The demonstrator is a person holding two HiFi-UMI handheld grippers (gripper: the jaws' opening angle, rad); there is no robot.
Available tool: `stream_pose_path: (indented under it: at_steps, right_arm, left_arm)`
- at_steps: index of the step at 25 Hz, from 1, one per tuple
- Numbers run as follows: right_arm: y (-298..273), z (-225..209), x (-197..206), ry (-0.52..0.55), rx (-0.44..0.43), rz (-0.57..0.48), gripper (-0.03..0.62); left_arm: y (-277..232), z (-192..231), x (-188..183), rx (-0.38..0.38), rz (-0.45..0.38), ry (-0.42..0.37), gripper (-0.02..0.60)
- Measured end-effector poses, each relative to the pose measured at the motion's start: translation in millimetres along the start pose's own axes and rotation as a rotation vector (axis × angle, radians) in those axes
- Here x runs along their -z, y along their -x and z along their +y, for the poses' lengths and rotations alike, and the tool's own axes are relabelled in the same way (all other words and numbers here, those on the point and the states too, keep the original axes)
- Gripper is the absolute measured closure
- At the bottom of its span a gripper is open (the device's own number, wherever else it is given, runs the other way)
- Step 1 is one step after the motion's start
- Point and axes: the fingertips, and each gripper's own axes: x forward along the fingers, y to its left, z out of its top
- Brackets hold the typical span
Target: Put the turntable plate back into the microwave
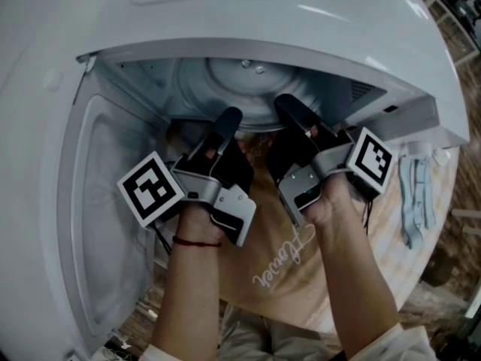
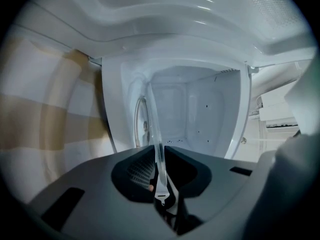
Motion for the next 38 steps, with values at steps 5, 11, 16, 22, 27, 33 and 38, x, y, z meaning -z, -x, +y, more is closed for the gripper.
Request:
stream_pose_path:
  at_steps: [5, 11, 16, 22, 27, 33, 38]
  right_arm:
    - [0, 0, 0, 0.002, -0.003, 0.003, 0.546]
    - [0, 4, -1, 0.027, -0.027, -0.004, 0.54]
    - [14, 4, 12, 0.046, -0.039, 0.052, 0.501]
    - [50, 25, 38, 0.538, 0.056, 0.198, 0.491]
    - [59, 39, 53, 1.811, 0.293, 0.449, 0.491]
    - [43, 25, 63, 2.707, 0.382, 0.612, 0.492]
    - [33, 23, 70, 2.797, 0.376, 0.668, 0.499]
  left_arm:
    - [-1, -3, -1, 0.04, -0.027, 0.072, 0.531]
    - [-2, -8, -2, 0.077, -0.052, 0.103, 0.526]
    - [2, 0, -1, 0.073, -0.065, 0.138, 0.529]
    - [1, -1, -2, 0.071, -0.067, 0.14, 0.529]
    - [2, -2, 0, 0.059, -0.068, 0.141, 0.529]
    - [3, -4, 0, 0.055, -0.071, 0.133, 0.529]
    - [3, -3, 2, 0.049, -0.075, 0.14, 0.529]
